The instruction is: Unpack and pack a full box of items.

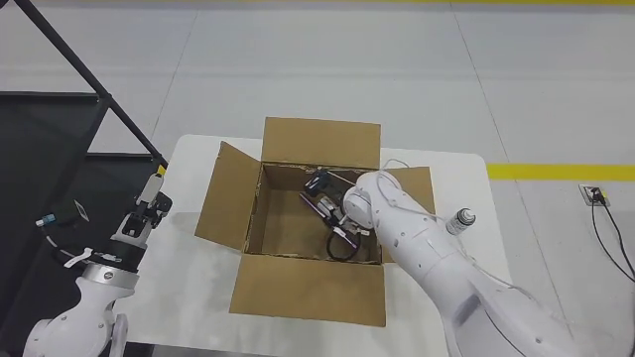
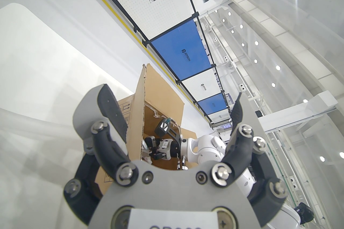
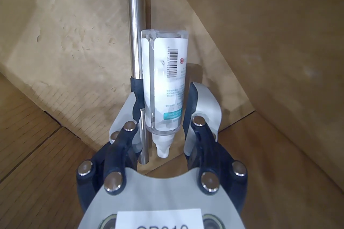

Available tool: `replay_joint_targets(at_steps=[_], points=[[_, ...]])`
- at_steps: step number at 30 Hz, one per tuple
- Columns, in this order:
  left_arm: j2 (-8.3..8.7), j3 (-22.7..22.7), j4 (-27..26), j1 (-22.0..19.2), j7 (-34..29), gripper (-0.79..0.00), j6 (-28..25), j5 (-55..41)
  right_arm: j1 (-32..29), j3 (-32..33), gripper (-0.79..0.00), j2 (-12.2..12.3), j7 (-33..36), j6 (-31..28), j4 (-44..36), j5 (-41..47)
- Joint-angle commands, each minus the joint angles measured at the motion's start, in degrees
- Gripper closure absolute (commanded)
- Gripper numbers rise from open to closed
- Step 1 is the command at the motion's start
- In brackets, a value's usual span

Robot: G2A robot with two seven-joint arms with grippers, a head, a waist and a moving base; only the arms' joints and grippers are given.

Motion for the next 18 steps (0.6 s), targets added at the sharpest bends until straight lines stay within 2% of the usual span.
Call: replay_joint_targets(at_steps=[1, 5, 8, 11, 12, 13, 18], points=[[0.0, 0.0, 0.0, 0.0, 0.0, -0.785, 0.0, 0.0, 0.08, -0.04, -0.379, -0.37, -0.03, 0.15, 0.65, -0.17], [0.0, 0.0, 0.0, 0.0, 0.0, -0.785, 0.0, 0.0, 0.37, 0.14, -0.363, -1.07, 0.35, -1.36, 2.1, 0.13], [0.0, 0.0, 0.0, 0.0, 0.0, -0.785, 0.0, 0.0, 0.57, 0.32, -0.289, -1.5, 0.29, -2.43, 3.09, 0.32], [0.0, 0.0, 0.0, 0.0, 0.0, -0.785, 0.0, 0.0, 0.74, 0.49, -0.182, -1.87, 0.28, -3.32, 3.97, 0.45], [0.0, 0.0, 0.0, 0.0, 0.0, -0.785, 0.0, 0.0, 0.79, 0.54, -0.117, -1.97, 0.19, -3.52, 4.25, 0.42], [0.0, 0.0, 0.0, 0.0, 0.0, -0.785, 0.0, 0.0, 0.83, 0.64, 0.0, -2.07, 0.08, -3.77, 4.54, 0.52], [0.0, 0.0, 0.0, 0.0, 0.0, -0.785, 0.0, 0.0, 1.48, 1.24, 0.0, -2.31, -0.66, -5.46, 5.53, 0.92]])
